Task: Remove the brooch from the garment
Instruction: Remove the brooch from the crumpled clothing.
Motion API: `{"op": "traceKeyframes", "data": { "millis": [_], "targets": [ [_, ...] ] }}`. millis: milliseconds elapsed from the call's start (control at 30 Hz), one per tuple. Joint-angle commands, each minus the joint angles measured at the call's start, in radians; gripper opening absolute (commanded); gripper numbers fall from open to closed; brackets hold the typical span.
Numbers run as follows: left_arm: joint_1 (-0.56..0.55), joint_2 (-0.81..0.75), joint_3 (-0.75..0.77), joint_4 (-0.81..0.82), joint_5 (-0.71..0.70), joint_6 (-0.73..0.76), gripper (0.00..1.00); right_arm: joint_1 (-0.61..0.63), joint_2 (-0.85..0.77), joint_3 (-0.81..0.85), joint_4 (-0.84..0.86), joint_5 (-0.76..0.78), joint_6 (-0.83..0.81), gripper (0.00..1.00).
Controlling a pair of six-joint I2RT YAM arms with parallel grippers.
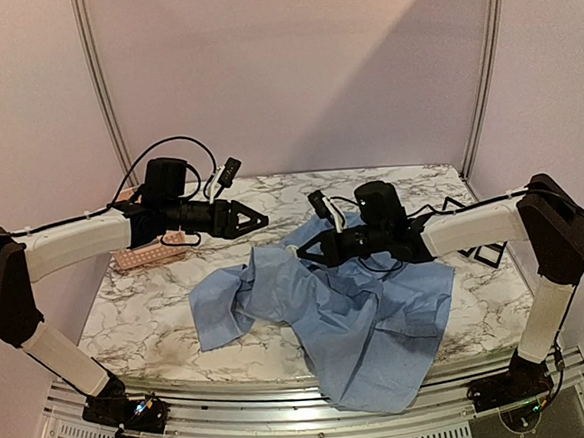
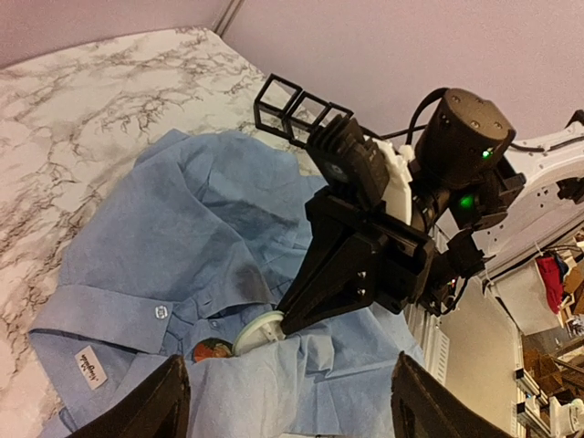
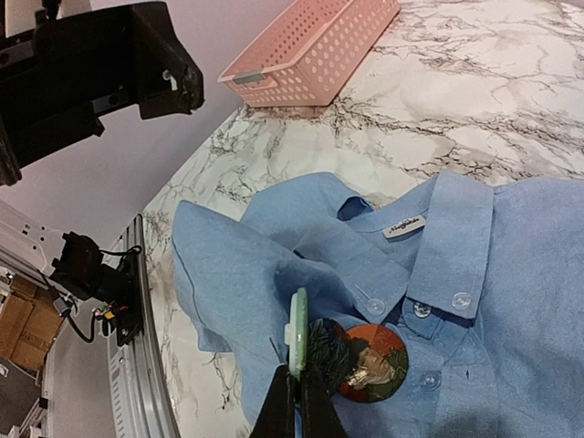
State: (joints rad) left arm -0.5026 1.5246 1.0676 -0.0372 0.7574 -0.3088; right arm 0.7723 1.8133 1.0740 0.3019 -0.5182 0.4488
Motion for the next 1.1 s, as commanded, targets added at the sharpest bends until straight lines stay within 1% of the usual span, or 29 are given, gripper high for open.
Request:
{"op": "traceKeyframes", "data": {
  "millis": [0, 633, 867, 900, 1067],
  "targets": [
    [0.009, -0.003, -0.012, 0.020, -0.003, -0.009, 0.75, 0.007, -0.037, 0.024, -0.084, 0.065, -0.065, 0.00],
    [0.010, -0.001, -0.014, 0.020, 0.002, -0.012, 0.76, 0.027, -0.040, 0.028, -0.187, 0.135, -0.126, 0.00],
    [0.011, 0.000, -0.015, 0.020, 0.006, -0.014, 0.76, 0.046, -0.039, 0.036, -0.241, 0.185, -0.163, 0.00],
    [0.011, 0.000, -0.015, 0.052, 0.007, -0.014, 0.76, 0.047, -0.039, 0.036, -0.246, 0.191, -0.169, 0.00],
    [0.012, 0.000, -0.015, 0.058, 0.007, -0.015, 0.76, 0.056, -0.047, 0.036, -0.261, 0.216, -0.179, 0.00]
  ]
}}
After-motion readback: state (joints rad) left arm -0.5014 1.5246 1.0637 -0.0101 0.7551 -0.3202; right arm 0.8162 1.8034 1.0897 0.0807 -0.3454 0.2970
